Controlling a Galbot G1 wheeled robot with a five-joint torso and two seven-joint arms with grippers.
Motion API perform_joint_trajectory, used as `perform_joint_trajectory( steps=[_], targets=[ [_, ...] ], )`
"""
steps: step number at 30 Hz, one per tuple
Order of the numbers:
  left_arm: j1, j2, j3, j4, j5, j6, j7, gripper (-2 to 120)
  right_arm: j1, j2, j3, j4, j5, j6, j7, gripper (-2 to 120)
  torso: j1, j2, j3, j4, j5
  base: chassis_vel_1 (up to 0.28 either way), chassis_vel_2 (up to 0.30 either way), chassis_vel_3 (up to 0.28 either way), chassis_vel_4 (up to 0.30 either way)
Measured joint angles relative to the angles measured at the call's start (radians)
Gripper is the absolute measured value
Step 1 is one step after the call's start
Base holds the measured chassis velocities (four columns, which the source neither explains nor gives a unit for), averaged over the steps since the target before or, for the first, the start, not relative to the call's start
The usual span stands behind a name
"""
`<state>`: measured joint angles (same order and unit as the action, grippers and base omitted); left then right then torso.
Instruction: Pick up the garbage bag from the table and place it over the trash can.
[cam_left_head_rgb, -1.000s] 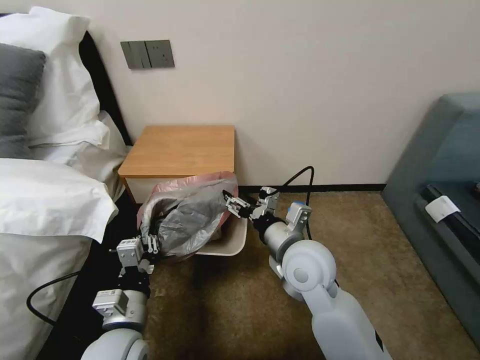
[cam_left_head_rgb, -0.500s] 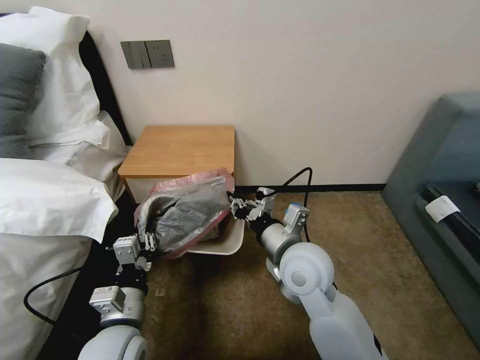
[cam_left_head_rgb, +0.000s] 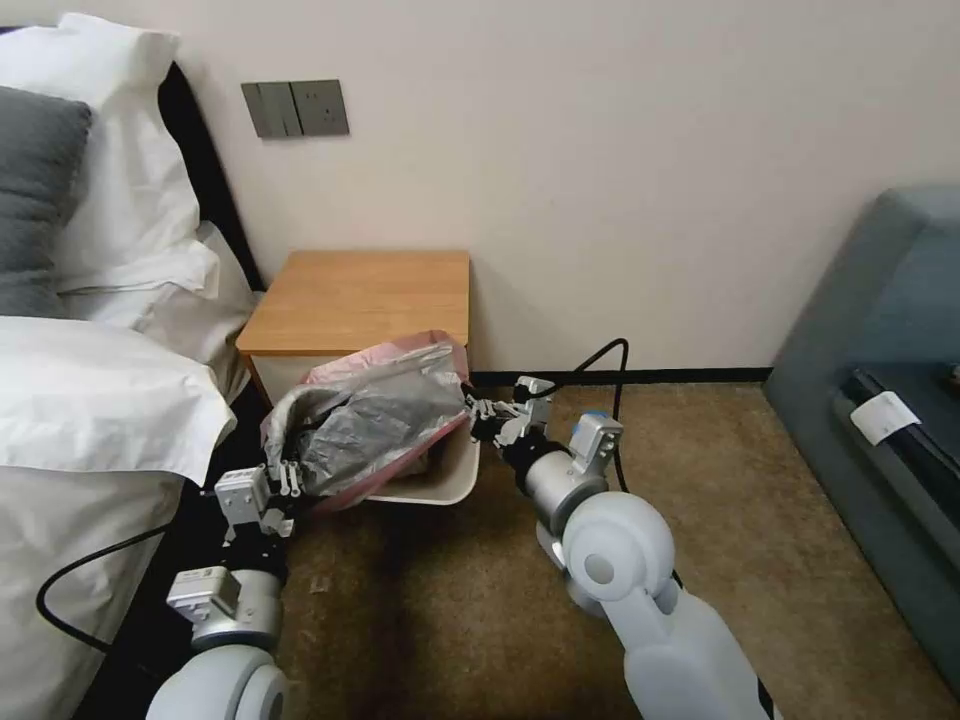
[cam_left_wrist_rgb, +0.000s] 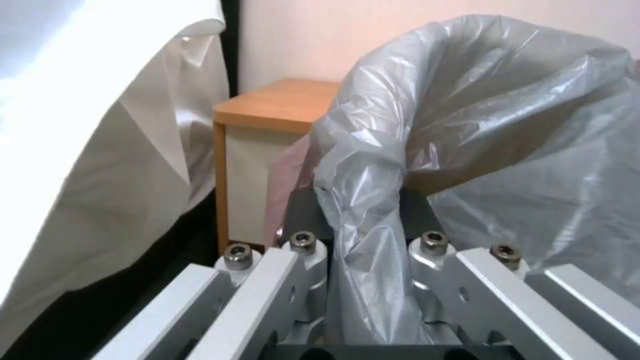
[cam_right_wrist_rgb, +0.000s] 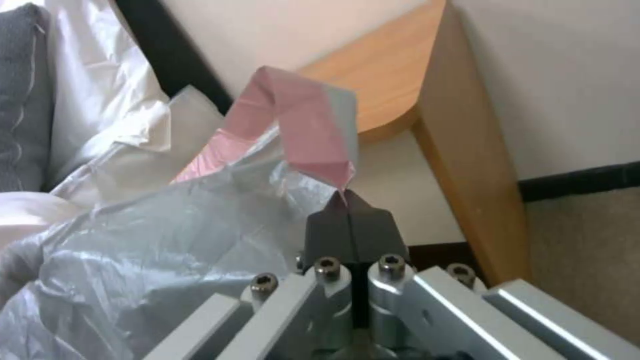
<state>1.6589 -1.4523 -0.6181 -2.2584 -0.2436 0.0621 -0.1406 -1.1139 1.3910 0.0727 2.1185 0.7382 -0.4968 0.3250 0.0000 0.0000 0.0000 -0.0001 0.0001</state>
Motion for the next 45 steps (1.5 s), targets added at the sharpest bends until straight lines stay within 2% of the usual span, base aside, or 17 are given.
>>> perform_joint_trajectory(
  steps=[12,22,26,29,30,33,34,38,45],
  targets=[
    [-0.008,-0.004,0.0,-0.057,-0.157,0.068,-0.039,11,-0.091,-0.035,0.04,0.032,-0.053,0.012,-0.06,0,0.0,0.0,0.0,0.0,0.0,0.0,0.0,0.0,0.0],
    [-0.004,-0.011,0.002,-0.119,-0.366,0.16,-0.103,11,-0.186,-0.067,0.059,0.053,-0.149,0.039,-0.131,0,0.0,0.0,0.0,0.0,0.0,0.0,0.0,0.0,0.0],
    [-0.003,-0.011,0.003,-0.14,-0.431,0.196,-0.129,11,-0.225,-0.075,0.066,0.046,-0.252,0.079,-0.184,0,0.0,0.0,0.0,0.0,0.0,0.0,0.0,0.0,0.0],
    [-0.005,-0.012,0.002,-0.15,-0.482,0.224,-0.158,11,-0.264,-0.083,0.066,0.018,-0.462,0.167,-0.255,0,0.0,0.0,0.0,0.0,-0.0001,0.0,0.0,0.0,0.0],
    [-0.005,-0.012,0.002,-0.15,-0.482,0.224,-0.158,11,-0.264,-0.083,0.066,0.018,-0.462,0.167,-0.255,0,0.0,0.0,0.0,0.0,-0.0001,0.0,0.0,0.0,0.0],
    [-0.002,-0.015,0.006,-0.164,-0.53,0.245,-0.177,11,-0.287,-0.08,0.059,-0.027,-0.677,0.283,-0.28,0,0.0,0.0,0.0,0.0,-0.0001,0.0,0.0,0.0,0.0],
    [-0.002,-0.015,0.006,-0.164,-0.53,0.245,-0.177,11,-0.287,-0.08,0.059,-0.027,-0.677,0.283,-0.28,0,0.0,0.0,0.0,0.0,-0.0001,0.0,0.0,0.0,0.0],
    [0.008,-0.019,0.023,-0.196,-0.613,0.28,-0.206,11,-0.296,-0.058,0.078,-0.108,-0.914,0.448,-0.301,0,0.0,0.0,0.0,0.0,-0.0001,0.0,0.0,0.0,0.0],
    [0.024,-0.027,0.053,-0.228,-0.68,0.305,-0.234,11,-0.298,-0.03,0.086,-0.163,-1.001,0.51,-0.299,0,0.0,0.0,0.0,0.0001,0.0,0.0,0.0,0.0,0.0]
  ],
)
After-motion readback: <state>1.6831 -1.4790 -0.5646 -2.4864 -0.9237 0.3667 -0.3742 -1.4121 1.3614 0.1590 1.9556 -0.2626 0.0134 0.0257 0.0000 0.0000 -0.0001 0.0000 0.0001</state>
